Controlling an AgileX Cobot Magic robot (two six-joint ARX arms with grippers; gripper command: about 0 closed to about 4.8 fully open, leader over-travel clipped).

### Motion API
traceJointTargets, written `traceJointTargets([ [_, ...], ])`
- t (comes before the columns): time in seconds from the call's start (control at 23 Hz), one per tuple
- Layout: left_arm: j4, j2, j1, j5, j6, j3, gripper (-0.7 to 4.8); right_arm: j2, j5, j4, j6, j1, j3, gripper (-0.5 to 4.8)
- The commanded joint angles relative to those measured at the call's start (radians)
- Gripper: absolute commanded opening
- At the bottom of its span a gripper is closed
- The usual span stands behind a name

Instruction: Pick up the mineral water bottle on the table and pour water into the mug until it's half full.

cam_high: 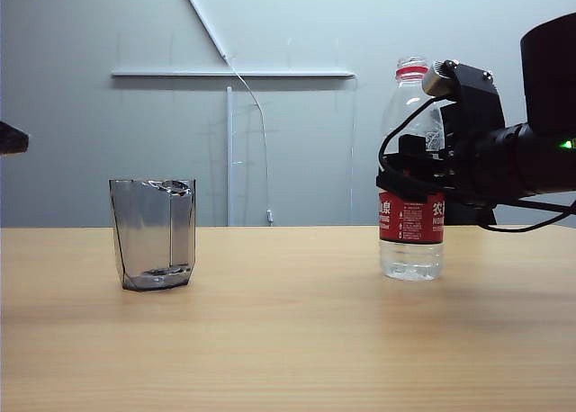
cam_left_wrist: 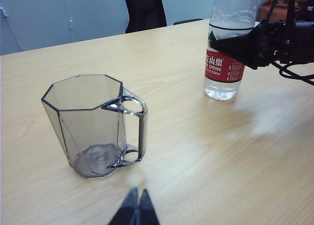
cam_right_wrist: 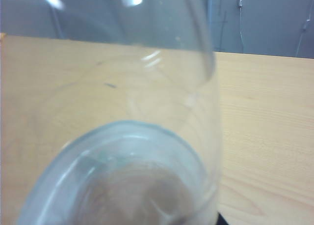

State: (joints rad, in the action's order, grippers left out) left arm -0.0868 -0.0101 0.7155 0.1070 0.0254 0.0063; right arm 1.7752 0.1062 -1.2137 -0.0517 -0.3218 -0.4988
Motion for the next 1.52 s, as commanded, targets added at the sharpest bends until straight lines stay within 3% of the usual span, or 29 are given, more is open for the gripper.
traceJointTargets([
  [0.04, 0.013, 0.000, 0.000, -0.002, -0.003, 0.003, -0.02, -0.006, 0.031, -0.057, 0.000, -0.003, -0.006, 2.87],
  [0.26, 0.013, 0.002, -0.071, -0.002, -0.003, 0.003, -0.02, -0.059, 0.074, 0.052, 0.073, -0.062, -0.082, 2.87],
  [0.52, 0.013, 0.004, -0.185, 0.003, -0.003, 0.003, -0.02, -0.090, 0.069, 0.381, 0.249, -0.137, -0.260, 2.87],
  [0.65, 0.013, 0.004, -0.217, 0.005, -0.003, 0.003, -0.02, -0.085, 0.048, 0.688, 0.458, -0.197, -0.439, 2.86],
  [0.74, 0.013, 0.004, -0.230, 0.005, -0.003, 0.003, -0.02, -0.077, 0.019, 0.758, 0.515, -0.215, -0.496, 2.82],
  [1.09, 0.013, 0.004, -0.288, 0.005, -0.003, 0.003, -0.02, 0.001, -0.034, 0.893, 0.705, -0.259, -0.662, 2.82],
  [1.3, 0.013, 0.004, -0.288, 0.005, -0.003, 0.003, -0.02, 0.017, -0.112, 0.903, 0.901, -0.290, -0.676, 2.82],
  [1.52, 0.013, 0.004, -0.288, 0.005, -0.003, 0.003, -0.02, 0.017, -0.134, 0.900, 1.017, -0.301, -0.676, 2.82],
])
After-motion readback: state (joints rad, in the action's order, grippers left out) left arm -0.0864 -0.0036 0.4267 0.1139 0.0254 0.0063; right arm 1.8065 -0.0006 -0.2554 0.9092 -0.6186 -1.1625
